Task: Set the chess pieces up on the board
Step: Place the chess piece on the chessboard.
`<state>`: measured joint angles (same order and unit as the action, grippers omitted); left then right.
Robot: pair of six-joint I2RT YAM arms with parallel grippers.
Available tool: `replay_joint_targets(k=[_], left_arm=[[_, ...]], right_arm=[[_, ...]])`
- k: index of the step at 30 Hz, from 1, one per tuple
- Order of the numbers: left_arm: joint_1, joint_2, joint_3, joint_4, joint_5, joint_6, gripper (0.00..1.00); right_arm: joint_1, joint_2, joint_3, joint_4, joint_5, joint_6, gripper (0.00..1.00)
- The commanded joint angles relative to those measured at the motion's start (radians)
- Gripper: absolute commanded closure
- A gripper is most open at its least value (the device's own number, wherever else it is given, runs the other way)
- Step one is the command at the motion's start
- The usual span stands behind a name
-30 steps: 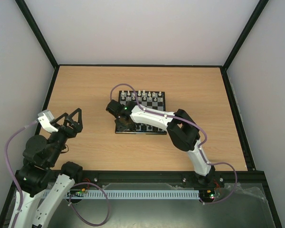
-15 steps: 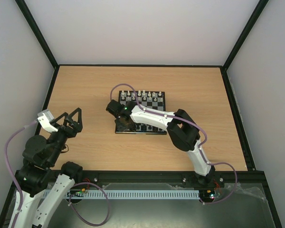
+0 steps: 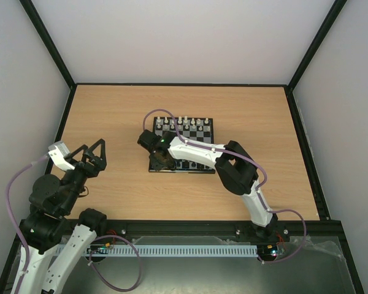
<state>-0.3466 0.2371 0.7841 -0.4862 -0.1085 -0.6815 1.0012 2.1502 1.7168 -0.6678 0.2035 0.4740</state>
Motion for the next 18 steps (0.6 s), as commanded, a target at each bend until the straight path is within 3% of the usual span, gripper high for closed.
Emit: replay_joint_targets(k=[1,18], left_arm=[[0.001,0.005,-0.003,0.014,0.003,0.012,0.01],[0.001,0.013,-0.002,0.020,0.004,0.015,0.01]], right_arm=[[-0.005,-0.019,-0.027,-0.069,-0.003,0.000,0.85],[-0.003,-0.054,-0.018,-0.054,-0.012,-0.002,0.76]])
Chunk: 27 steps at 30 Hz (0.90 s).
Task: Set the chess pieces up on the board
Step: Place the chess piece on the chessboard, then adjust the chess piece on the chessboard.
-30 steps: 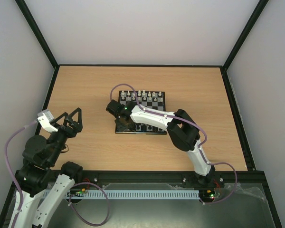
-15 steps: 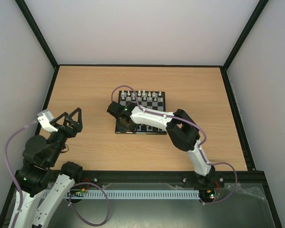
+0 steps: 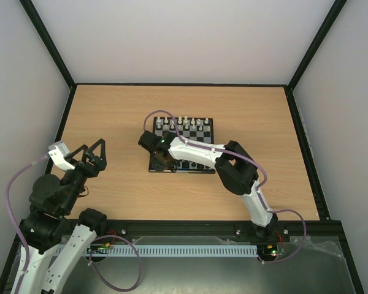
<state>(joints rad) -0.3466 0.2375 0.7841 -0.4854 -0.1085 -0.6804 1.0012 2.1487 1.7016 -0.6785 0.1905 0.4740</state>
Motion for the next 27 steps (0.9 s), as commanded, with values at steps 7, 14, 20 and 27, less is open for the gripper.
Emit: replay_joint_targets(k=[7,14,20,27], left_arm=[[0.001,0.020,-0.001,0.027,0.007,0.013,0.00],[0.001,0.022,-0.006,0.036,0.009,0.017,0.01],[0.001,0.072,-0.011,0.059,0.006,0.024,0.01],[0.001,0.102,-0.033,0.138,0.012,0.041,0.01]], right_arm=[[-0.004,-0.089,0.005,-0.037,0.003,0.002,0.69],[-0.002,-0.169,-0.009,-0.009,0.008,0.004,0.62],[-0.001,-0.282,-0.057,0.031,0.065,0.009,0.31],[-0.013,-0.428,-0.196,0.096,0.164,0.002,0.01]])
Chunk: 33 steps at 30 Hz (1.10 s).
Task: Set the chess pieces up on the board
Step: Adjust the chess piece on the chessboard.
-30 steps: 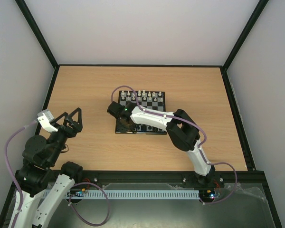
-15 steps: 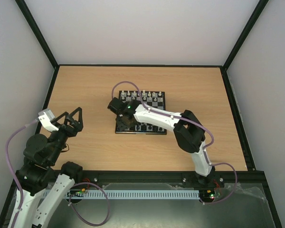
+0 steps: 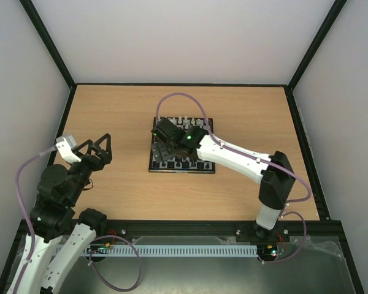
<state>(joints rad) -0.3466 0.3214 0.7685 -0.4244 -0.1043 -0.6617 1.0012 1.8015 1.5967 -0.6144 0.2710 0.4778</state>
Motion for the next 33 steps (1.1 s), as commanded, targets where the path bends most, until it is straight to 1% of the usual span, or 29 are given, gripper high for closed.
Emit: replay_joint_targets(k=[1,7,10,11,14,16,18,19,20,22,23,25,27,29,31,32,33], left_arm=[[0.001,0.033,-0.022,0.091,0.004,0.025,0.00],[0.001,0.164,-0.065,0.176,0.015,0.054,0.00],[0.001,0.249,-0.084,0.205,-0.027,0.058,0.00],[0.001,0.281,-0.085,0.212,-0.037,0.056,0.01],[0.000,0.335,-0.099,0.259,0.005,0.043,0.01],[-0.003,0.338,-0.120,0.292,0.027,0.029,0.00],[-0.008,0.339,-0.127,0.304,0.032,0.027,0.01],[-0.009,0.343,-0.123,0.301,0.031,0.028,0.01],[-0.011,0.347,-0.117,0.296,0.030,0.031,0.01],[-0.012,0.351,-0.105,0.281,0.024,0.034,0.00],[-0.014,0.349,-0.103,0.276,0.025,0.037,0.01],[-0.015,0.343,-0.103,0.267,0.027,0.043,0.00],[-0.015,0.340,-0.105,0.262,0.029,0.047,0.01],[-0.015,0.342,-0.109,0.262,0.032,0.053,0.01],[-0.016,0.349,-0.114,0.271,0.033,0.056,0.00],[-0.017,0.353,-0.116,0.276,0.034,0.057,0.00],[-0.017,0.359,-0.118,0.280,0.037,0.059,0.01]], right_arm=[[-0.022,-0.107,-0.121,0.047,0.085,-0.002,0.01],[-0.105,-0.301,-0.339,0.197,0.102,-0.004,0.01],[-0.162,-0.410,-0.451,0.256,0.146,0.001,0.01],[-0.184,-0.450,-0.489,0.272,0.137,-0.005,0.01],[-0.232,-0.527,-0.559,0.255,0.084,-0.007,0.02],[-0.240,-0.526,-0.564,0.187,0.079,0.002,0.00],[-0.240,-0.526,-0.583,0.152,0.052,0.011,0.18],[-0.240,-0.534,-0.601,0.152,0.029,0.018,0.22],[-0.240,-0.549,-0.621,0.156,0.006,0.025,0.24],[-0.240,-0.564,-0.654,0.159,-0.032,0.034,0.43],[-0.240,-0.569,-0.671,0.160,-0.051,0.037,0.48],[-0.239,-0.587,-0.706,0.165,-0.070,0.047,0.56],[-0.238,-0.601,-0.741,0.177,-0.100,0.059,0.59],[-0.229,-0.608,-0.767,0.191,-0.111,0.071,0.68],[-0.217,-0.601,-0.791,0.211,-0.120,0.082,0.72],[-0.207,-0.593,-0.799,0.225,-0.123,0.088,0.76],[-0.196,-0.578,-0.804,0.236,-0.121,0.094,0.77]])
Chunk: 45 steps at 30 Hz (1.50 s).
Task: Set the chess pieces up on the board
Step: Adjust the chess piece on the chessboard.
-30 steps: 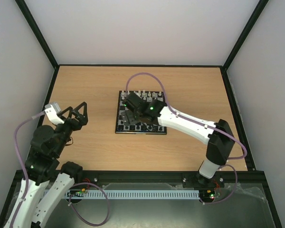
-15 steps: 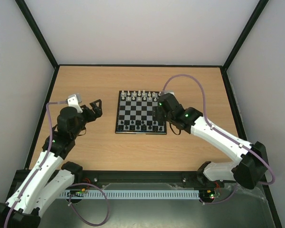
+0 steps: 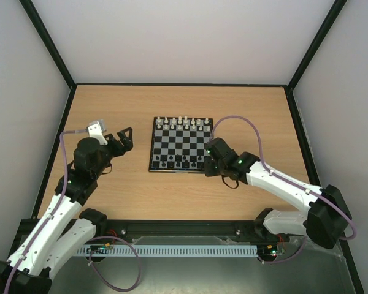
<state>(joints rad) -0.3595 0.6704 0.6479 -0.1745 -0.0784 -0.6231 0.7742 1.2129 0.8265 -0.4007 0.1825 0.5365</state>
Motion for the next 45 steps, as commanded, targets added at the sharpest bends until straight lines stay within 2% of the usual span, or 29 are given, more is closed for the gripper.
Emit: replay_joint_targets(k=[1,12,14,18,45], left_arm=[[-0.004,0.015,0.001,0.035,0.014,0.022,0.00],[-0.004,0.008,0.006,0.017,-0.003,0.046,0.00],[-0.004,0.002,0.005,0.015,-0.005,0.047,0.00],[-0.004,-0.009,0.000,0.007,-0.009,0.047,0.01],[-0.003,-0.026,-0.005,0.004,-0.016,0.048,0.00]], right_arm=[[0.044,0.025,-0.035,0.029,-0.027,0.044,0.77],[0.092,0.119,-0.053,0.090,0.066,0.082,0.78],[0.092,0.134,-0.049,0.102,0.076,0.083,0.84],[0.092,0.170,-0.034,0.116,0.077,0.080,0.89],[0.078,0.285,0.024,0.161,0.112,0.059,0.88]])
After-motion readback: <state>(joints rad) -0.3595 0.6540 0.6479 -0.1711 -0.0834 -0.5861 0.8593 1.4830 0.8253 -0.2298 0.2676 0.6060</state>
